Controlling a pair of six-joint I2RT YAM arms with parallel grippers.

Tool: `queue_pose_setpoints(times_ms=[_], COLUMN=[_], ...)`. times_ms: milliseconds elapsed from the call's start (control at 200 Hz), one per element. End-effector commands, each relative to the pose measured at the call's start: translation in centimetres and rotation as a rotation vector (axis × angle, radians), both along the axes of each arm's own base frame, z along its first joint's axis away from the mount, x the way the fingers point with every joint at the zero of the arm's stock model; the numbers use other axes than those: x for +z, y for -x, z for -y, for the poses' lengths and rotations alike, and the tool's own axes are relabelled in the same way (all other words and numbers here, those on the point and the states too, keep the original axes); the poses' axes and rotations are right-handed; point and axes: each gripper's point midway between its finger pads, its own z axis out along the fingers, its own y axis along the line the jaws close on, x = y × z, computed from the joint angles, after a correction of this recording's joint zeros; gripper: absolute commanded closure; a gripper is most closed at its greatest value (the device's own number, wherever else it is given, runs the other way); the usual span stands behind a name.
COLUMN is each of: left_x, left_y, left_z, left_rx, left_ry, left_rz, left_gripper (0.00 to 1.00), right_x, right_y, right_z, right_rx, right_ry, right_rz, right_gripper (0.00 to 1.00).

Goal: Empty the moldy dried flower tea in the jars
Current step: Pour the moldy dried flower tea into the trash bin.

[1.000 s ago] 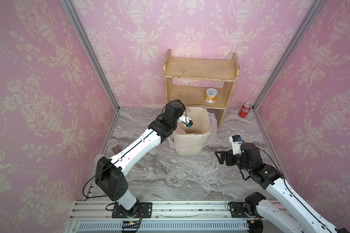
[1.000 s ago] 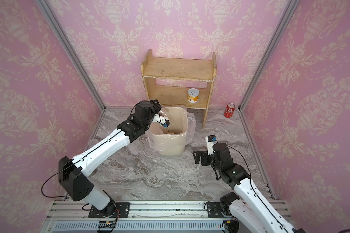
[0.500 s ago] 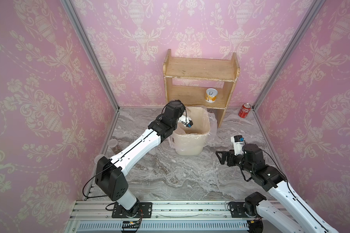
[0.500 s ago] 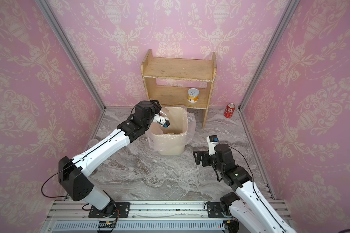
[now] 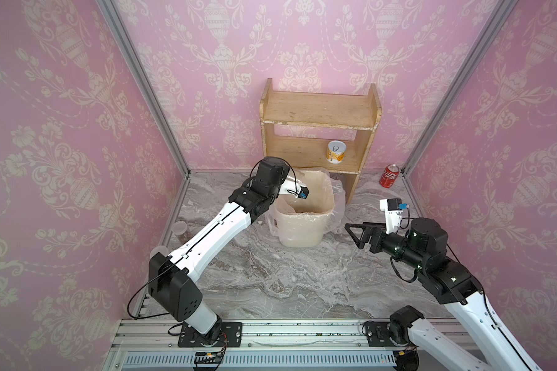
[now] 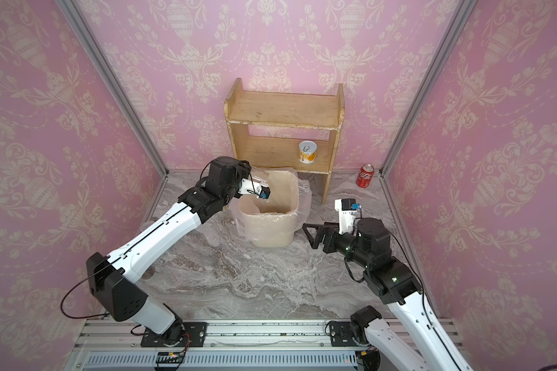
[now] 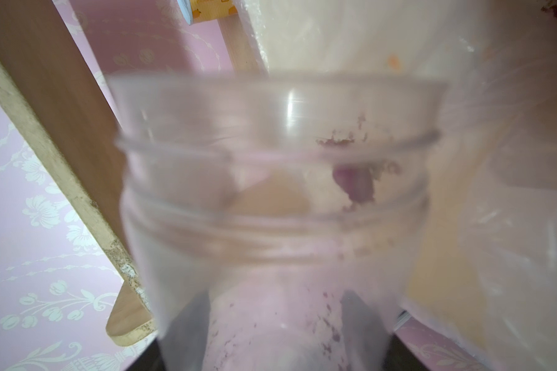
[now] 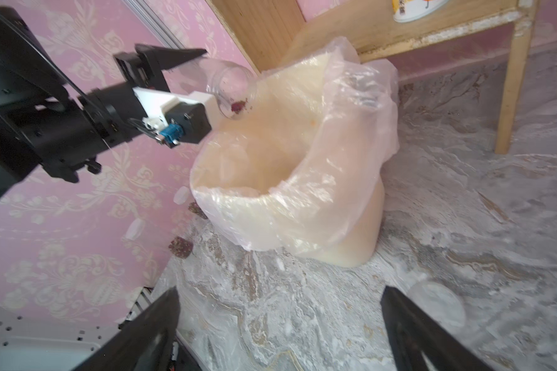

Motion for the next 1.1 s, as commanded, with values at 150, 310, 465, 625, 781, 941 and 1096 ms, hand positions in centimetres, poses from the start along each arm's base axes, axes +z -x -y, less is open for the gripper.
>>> queue_pose_setpoints(times_ms=[150,310,465,625,781,941,1096], left_x=[2.7,2.2,1.9,1.7,1.5,1.6,1.5], left_y=[2.4,2.3,2.6,2.6,2.6,2.6,2.6], left_z=[0.6,0.7,0.8,0.8,1.0,1.1,1.2], left_rx=[-0.057,-0.054,-0.066,-0.07,-0.077,-0.083,-0.09], left_ry=[0.25,0.246,0.254,0.255,0.261,0.262,0.262], left_rz=[-0.044,-0.052,-0.056,-0.056,-0.058,-0.055,-0.055], left_gripper=[0.62,0.62,0.62,0.62,0.62,0.62,0.62], right_x=[6.6,9.6,10.2,9.7,9.1,8.1,8.0], right_y=[-3.2,-6.6,-10.6,-13.7,-14.7,-15.2,-15.5], right_z=[-3.4,-5.7,-8.1,-10.6,-11.9,-12.7,-14.2], right_rx=[0.067,0.103,0.129,0.174,0.195,0.189,0.226], right_ry=[-0.221,-0.308,-0.354,-0.43,-0.454,-0.468,-0.5], right_rz=[-0.043,-0.075,-0.147,-0.253,-0.295,-0.329,-0.361], right_gripper=[0.06,0.12,0.2,0.33,0.39,0.45,0.54])
